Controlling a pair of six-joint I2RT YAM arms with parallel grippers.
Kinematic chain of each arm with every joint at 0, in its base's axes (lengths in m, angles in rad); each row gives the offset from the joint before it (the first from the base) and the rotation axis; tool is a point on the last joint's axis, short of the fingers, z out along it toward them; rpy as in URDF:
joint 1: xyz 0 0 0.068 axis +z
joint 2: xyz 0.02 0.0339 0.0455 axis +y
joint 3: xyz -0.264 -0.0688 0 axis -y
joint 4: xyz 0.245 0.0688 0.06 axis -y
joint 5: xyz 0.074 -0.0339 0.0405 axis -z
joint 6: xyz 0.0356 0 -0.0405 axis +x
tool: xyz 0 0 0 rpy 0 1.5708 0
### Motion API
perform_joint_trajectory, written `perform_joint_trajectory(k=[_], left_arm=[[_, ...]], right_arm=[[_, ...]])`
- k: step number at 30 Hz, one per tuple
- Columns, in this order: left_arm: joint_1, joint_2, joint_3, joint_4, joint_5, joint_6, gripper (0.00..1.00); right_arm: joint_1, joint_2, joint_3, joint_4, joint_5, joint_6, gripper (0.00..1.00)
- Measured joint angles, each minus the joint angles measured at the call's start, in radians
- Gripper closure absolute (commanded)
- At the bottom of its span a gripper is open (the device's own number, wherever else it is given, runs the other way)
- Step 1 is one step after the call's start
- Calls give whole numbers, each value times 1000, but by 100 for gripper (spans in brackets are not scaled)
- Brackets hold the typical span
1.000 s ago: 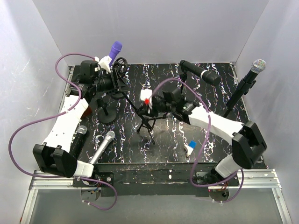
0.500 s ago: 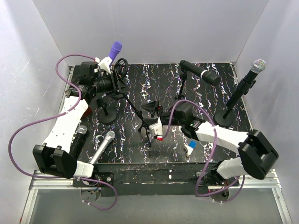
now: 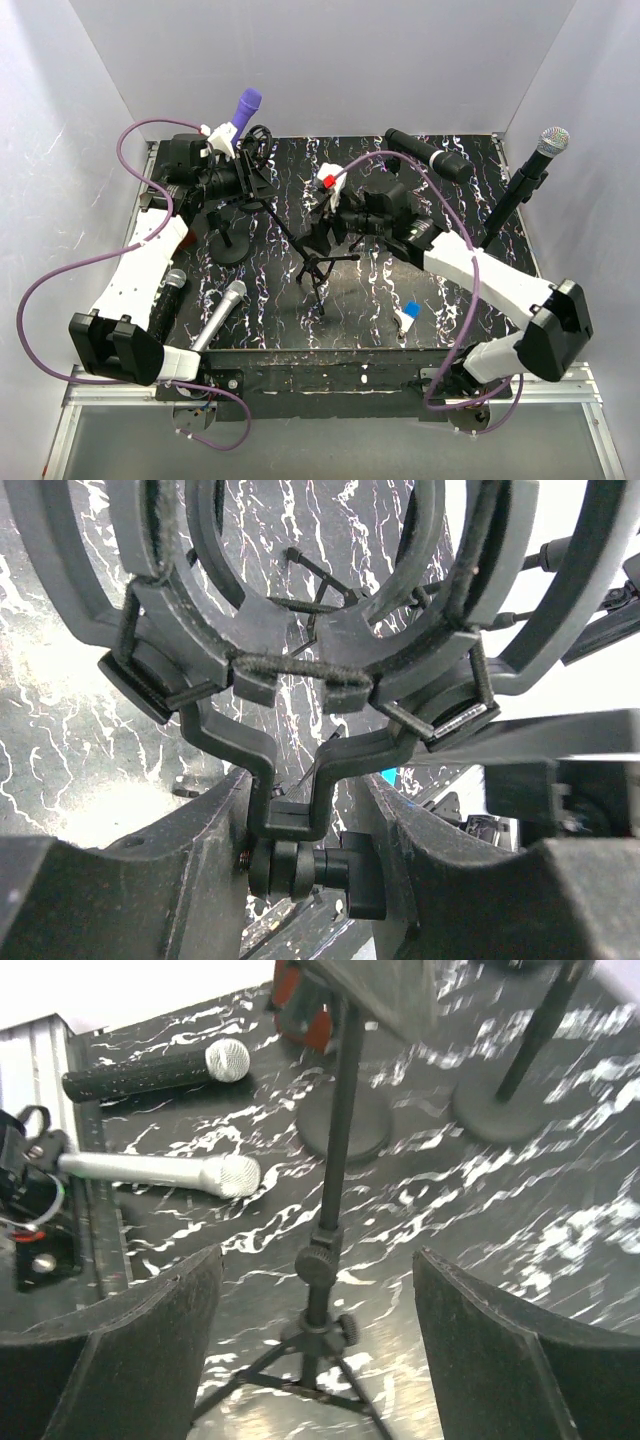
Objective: Remove the microphone from the stand
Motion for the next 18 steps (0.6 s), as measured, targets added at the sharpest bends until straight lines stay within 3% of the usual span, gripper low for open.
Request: perform_joint_trajectory(k=[6, 18], left_arm=[[2, -1, -3, 2, -1, -4, 100], [5, -3, -5, 2, -6, -8, 100]], right_arm=[[-8, 123, 18, -54, 30, 243, 21], [-54, 170, 21, -72, 99, 386, 30]])
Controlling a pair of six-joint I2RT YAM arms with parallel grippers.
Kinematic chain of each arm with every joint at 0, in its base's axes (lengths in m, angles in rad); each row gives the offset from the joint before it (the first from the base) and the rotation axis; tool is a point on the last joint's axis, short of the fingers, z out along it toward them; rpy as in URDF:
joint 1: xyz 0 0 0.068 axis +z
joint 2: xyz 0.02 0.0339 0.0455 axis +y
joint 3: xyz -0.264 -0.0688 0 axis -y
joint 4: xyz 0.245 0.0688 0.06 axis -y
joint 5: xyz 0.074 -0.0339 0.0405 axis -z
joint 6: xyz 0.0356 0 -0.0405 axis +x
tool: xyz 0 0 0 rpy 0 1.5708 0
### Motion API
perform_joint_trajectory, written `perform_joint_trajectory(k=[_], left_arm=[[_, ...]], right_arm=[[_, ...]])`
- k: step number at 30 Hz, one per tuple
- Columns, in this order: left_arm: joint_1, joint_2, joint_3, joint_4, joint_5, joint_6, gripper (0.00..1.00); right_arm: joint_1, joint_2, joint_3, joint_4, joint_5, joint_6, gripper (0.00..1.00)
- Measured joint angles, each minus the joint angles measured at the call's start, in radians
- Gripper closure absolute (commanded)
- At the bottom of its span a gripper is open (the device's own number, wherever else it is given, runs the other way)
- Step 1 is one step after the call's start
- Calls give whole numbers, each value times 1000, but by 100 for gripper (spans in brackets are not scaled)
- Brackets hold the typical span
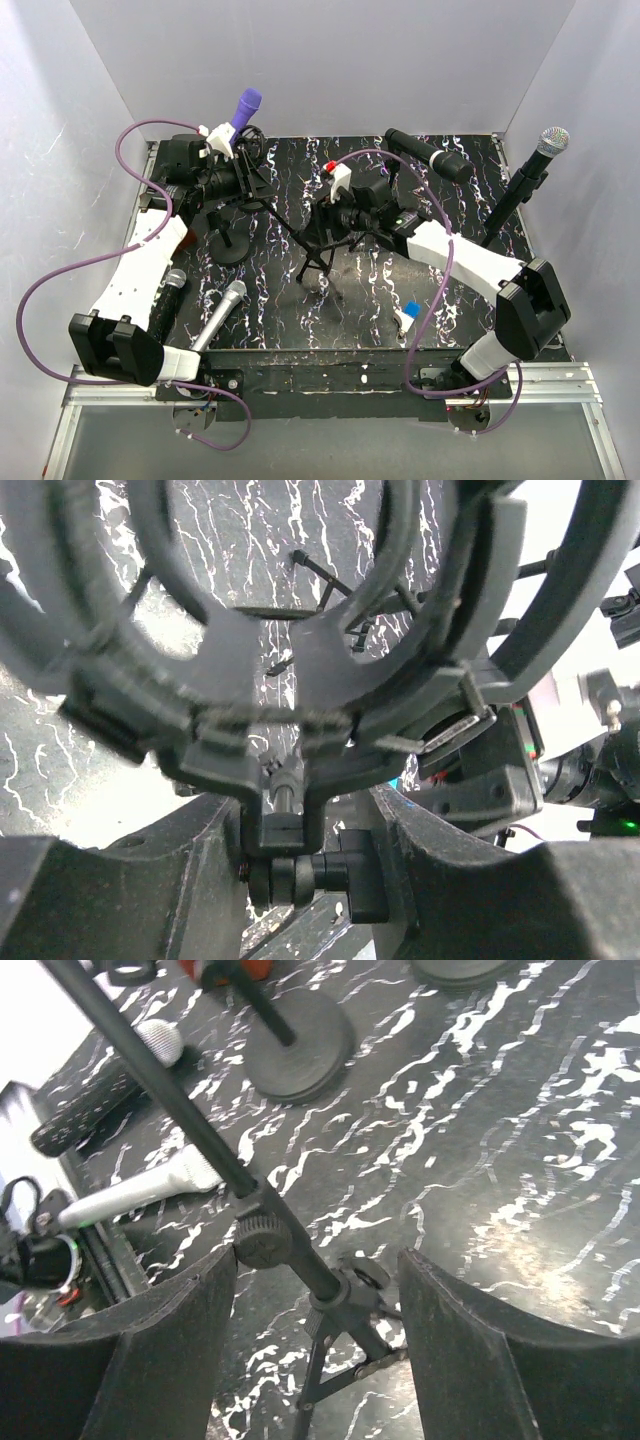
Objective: Remove the microphone from the stand
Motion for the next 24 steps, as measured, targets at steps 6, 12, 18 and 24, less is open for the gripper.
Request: perform_joint_trajectory(k=[6, 12, 18, 24], left_arm=[[1, 0, -6, -2, -19, 10, 100], [2, -1, -9, 0, -19, 10, 100], [3, -1, -9, 0, -18, 14, 100], [3, -1, -9, 0, -10, 23, 100]], right_arm=[[-53, 2, -29, -1, 68, -13, 35], [-69, 2, -100, -15, 86, -74, 42], [-71, -16, -101, 11, -92, -175, 38], [-70, -12, 15, 10, -216, -190, 41]])
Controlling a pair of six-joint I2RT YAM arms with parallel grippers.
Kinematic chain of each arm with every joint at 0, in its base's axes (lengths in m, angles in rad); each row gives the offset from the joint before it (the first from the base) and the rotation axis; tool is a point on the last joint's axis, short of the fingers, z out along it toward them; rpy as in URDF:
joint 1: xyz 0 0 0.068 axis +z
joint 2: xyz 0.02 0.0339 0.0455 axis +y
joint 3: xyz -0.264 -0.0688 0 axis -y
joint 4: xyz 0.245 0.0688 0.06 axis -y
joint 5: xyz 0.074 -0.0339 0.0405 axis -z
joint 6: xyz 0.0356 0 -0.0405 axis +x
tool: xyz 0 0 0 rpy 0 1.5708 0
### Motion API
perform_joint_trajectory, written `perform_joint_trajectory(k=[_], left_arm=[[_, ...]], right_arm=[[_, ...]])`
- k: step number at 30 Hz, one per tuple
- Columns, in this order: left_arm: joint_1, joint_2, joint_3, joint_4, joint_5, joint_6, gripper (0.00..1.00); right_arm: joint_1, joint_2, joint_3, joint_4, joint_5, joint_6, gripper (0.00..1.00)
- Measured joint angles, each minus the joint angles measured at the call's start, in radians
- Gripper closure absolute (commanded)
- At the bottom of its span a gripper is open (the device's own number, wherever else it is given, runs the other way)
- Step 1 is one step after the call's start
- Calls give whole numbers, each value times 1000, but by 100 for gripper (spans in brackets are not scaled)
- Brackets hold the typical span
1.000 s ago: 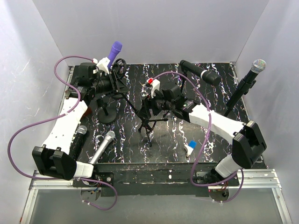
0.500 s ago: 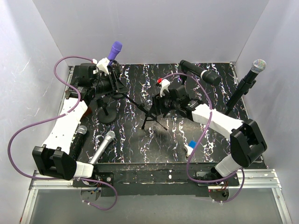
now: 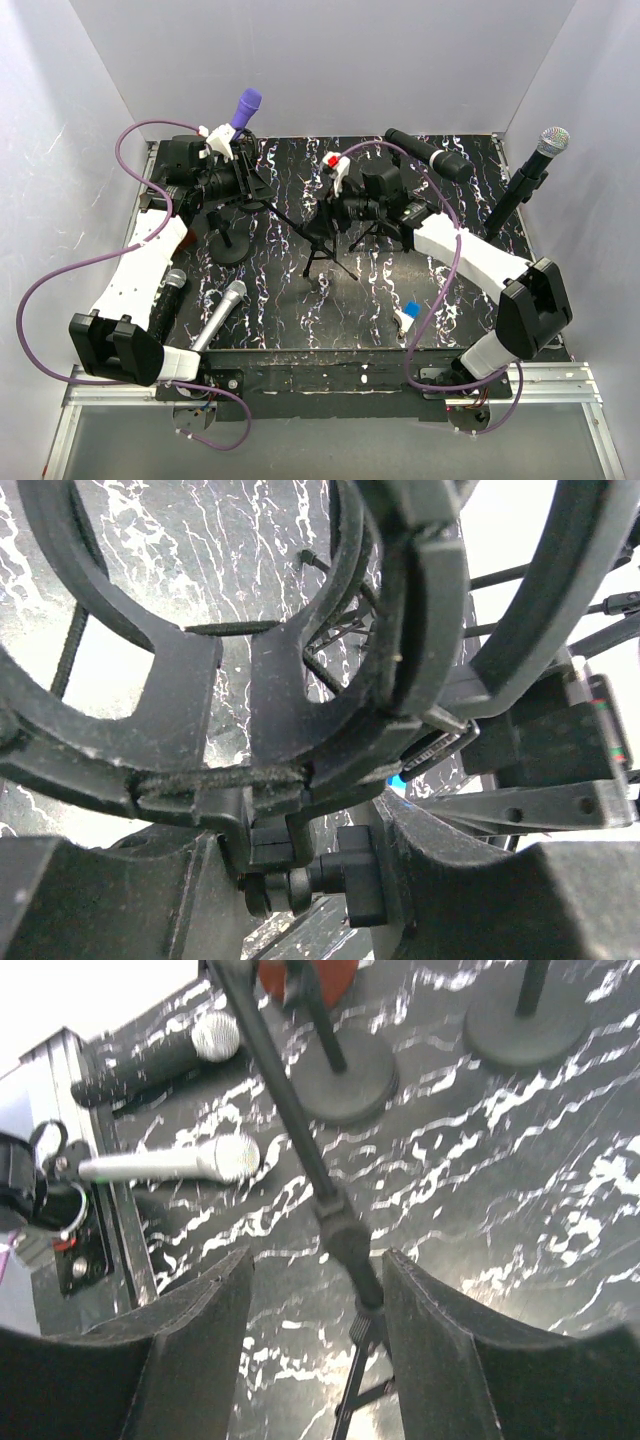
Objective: Remove the microphone from the stand
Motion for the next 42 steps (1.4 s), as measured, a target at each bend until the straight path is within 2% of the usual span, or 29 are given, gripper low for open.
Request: perform_joint_trajectory(k=[6, 15, 25, 27, 30, 31, 32, 34, 36, 39, 42], left_arm=[[0, 0, 0, 1, 15, 13, 100], [0, 1, 0, 3, 24, 22, 100], [0, 1, 0, 6, 27, 23, 100], [0, 1, 0, 6, 28, 25, 100], [0, 1, 0, 6, 29, 27, 100], [0, 1, 0, 6, 29, 29, 100], [0, 1, 0, 6, 29, 30, 100], [0, 1, 0, 7, 29, 33, 100], [1, 1, 0, 7, 29, 35, 100], [0, 1, 0, 7, 33, 39, 100], [0, 1, 0, 6, 42, 44, 100]], right_arm=[[-3, 66, 109, 13, -2, 14, 51], [-13, 138, 142, -76, -39, 13, 48], [-15, 138, 142, -91, -83, 23, 76], [-15, 138, 142, -92, -84, 23, 77], [-16, 138, 142, -93, -85, 18, 68], [-16, 138, 143, -94, -86, 14, 69], [-16, 140, 147, -98, -87, 9, 72], [-16, 146, 156, -107, -87, -4, 86], [-16, 148, 160, -111, -91, -19, 92], [-16, 148, 161, -114, -117, -93, 98], [-13, 134, 146, -111, -149, -240, 99]])
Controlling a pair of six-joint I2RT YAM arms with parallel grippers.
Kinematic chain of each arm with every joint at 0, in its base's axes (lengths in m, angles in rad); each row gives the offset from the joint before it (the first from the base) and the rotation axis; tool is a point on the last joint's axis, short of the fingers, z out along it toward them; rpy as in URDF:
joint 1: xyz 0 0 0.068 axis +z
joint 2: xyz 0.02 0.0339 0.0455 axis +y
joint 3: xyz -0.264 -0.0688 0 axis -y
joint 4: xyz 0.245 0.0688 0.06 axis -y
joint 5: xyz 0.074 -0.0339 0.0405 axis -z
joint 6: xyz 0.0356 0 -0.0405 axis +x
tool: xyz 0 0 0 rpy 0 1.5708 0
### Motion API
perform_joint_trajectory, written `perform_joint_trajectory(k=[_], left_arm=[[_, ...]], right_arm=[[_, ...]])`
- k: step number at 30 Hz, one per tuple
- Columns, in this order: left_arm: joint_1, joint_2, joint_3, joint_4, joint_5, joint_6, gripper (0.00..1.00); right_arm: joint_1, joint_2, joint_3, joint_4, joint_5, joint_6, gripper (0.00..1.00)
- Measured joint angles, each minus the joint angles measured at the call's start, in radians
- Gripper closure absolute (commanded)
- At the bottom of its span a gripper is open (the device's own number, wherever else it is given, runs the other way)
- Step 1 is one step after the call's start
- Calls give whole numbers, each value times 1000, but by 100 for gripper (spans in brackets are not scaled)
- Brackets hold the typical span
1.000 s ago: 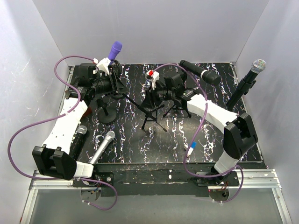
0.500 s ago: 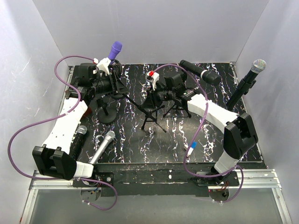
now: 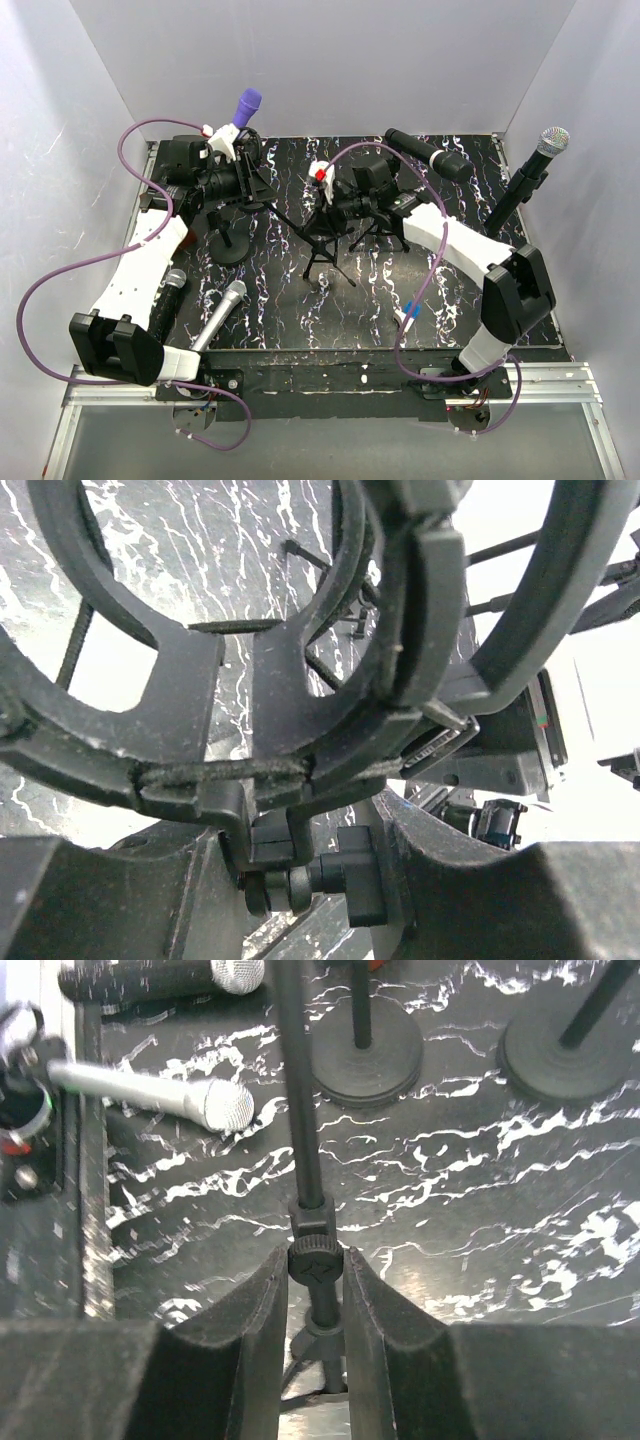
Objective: Remove the microphone from the stand
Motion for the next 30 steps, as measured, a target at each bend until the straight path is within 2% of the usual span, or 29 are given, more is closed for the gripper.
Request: perform_joint_trajectory(k=[5, 9, 13, 16, 20, 21, 24, 27, 30], left_arm=[[-6, 0, 0, -9, 36, 3, 100], [-14, 0, 0, -19, 80, -5, 100], [-16, 1, 2, -26, 88, 4, 100], [-15, 5, 3, -25, 81, 16, 100], [-7, 8, 14, -21, 62, 30, 100], [-5, 8, 18, -21, 60, 30, 100], [-3, 11, 35, -15, 49, 40, 100], [-3, 14, 51, -9, 37, 51, 100], [-3, 19, 56, -2, 31, 58, 100]], right_arm=[[35, -120, -124, 22, -37, -381, 99], [89, -284, -338, 161, -61, -796, 99], [113, -311, -455, 299, -103, -1147, 98], [109, -296, -521, 426, -127, -1299, 89], [109, -257, -548, 549, -129, -1360, 56], [109, -254, -550, 565, -123, -1355, 51], [109, -261, -551, 589, -103, -1292, 24], [111, -282, -527, 519, -82, -1168, 18], [112, -285, -426, 401, -53, -937, 16]])
